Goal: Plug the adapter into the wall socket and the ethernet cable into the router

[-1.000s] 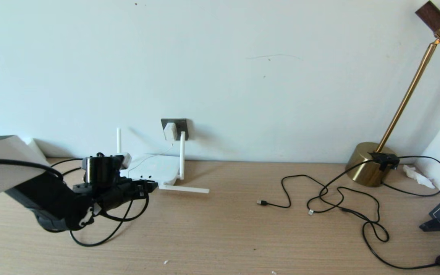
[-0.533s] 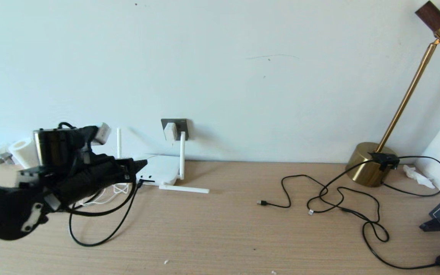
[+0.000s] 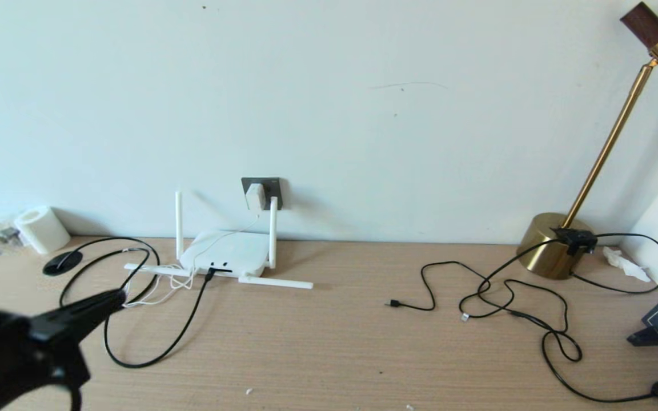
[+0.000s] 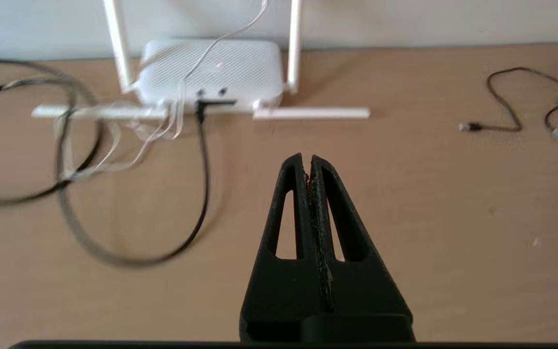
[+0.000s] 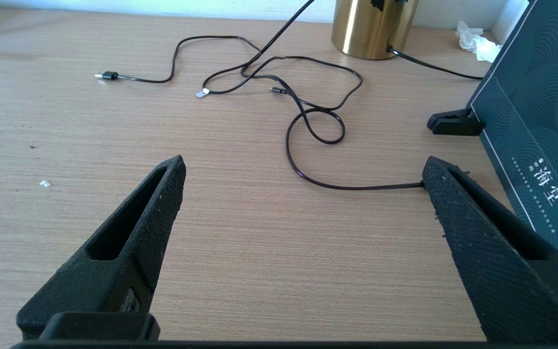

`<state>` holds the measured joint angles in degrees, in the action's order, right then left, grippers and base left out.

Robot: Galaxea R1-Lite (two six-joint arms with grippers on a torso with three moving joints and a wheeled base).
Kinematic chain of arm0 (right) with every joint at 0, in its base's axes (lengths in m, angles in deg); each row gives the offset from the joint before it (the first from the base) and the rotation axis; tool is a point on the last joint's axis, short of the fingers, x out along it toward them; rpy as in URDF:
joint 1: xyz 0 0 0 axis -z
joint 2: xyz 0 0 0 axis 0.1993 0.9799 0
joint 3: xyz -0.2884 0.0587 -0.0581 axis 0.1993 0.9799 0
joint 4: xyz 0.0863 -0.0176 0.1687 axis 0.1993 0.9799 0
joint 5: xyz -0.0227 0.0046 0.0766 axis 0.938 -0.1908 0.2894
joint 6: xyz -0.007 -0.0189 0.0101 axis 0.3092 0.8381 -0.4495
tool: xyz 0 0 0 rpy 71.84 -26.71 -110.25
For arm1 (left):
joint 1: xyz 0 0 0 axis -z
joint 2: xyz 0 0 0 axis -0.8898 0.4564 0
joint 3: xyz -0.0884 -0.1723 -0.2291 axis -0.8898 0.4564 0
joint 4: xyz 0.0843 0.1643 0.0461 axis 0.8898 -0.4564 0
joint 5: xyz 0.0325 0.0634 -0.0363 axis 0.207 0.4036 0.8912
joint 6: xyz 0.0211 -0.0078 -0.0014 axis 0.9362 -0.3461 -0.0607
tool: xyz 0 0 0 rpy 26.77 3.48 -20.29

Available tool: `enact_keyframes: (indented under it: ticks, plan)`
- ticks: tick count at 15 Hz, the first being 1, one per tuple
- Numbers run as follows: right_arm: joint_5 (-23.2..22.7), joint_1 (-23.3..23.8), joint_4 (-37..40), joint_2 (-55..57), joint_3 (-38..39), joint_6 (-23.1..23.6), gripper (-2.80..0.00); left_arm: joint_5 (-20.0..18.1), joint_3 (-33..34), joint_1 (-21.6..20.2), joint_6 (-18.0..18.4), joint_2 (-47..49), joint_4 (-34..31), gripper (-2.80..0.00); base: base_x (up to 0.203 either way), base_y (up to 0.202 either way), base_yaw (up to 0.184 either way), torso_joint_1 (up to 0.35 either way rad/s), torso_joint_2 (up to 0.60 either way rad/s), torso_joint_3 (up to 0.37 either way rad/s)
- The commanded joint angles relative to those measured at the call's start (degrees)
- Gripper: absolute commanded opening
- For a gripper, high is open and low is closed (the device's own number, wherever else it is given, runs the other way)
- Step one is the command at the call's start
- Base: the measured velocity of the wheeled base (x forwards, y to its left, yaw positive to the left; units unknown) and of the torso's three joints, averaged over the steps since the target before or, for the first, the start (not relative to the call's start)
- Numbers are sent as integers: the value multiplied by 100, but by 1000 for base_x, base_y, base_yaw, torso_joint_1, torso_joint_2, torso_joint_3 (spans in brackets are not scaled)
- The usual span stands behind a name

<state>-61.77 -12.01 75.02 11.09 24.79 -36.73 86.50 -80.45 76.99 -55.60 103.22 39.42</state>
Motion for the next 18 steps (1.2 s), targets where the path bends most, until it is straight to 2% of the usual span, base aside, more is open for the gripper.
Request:
enact_keyframes:
  ticks: [1, 3, 5, 7, 9, 11, 12, 15, 18]
  plan:
    - [4, -2, 3, 7, -5, 2, 0, 388, 859, -76, 13, -1884, -276, -280, 0, 0, 0, 0, 0, 0]
    - [4, -2, 3, 7, -4, 9, 0, 450, 1581, -616, 123, -2854, -641, -280, 0, 0, 0, 0, 0, 0]
    - [9, -2, 3, 7, 3, -21, 0, 22, 1872, -799, 346, -3646, -1228, -280, 0, 0, 0, 0, 0, 0]
    - [7, -2, 3, 7, 1, -27, 0, -543, 2089, -946, 563, -3764, -2117, -280, 0, 0, 0, 0, 0, 0]
    - [4, -2, 3, 7, 3, -33, 0, -547, 2119, -1274, 658, -3527, -2250, -280, 0, 0, 0, 0, 0, 0]
    - [4, -2, 3, 7, 2, -17, 0, -525, 2132, -1670, 737, -3787, -2221, -280, 0, 0, 0, 0, 0, 0]
    - [4, -2, 3, 7, 3, -42, 0, -533, 2137, -1721, 751, -3860, -2211, -280, 0, 0, 0, 0, 0, 0]
    - [4, -2, 3, 7, 3, 16, 0, -674, 2137, -1463, 755, -4744, -2211, -280, 0, 0, 0, 0, 0, 0]
    - [13, -2, 3, 7, 3, -84, 0, -702, 2138, -1404, 1027, -5364, -2205, -280, 0, 0, 0, 0, 0, 0]
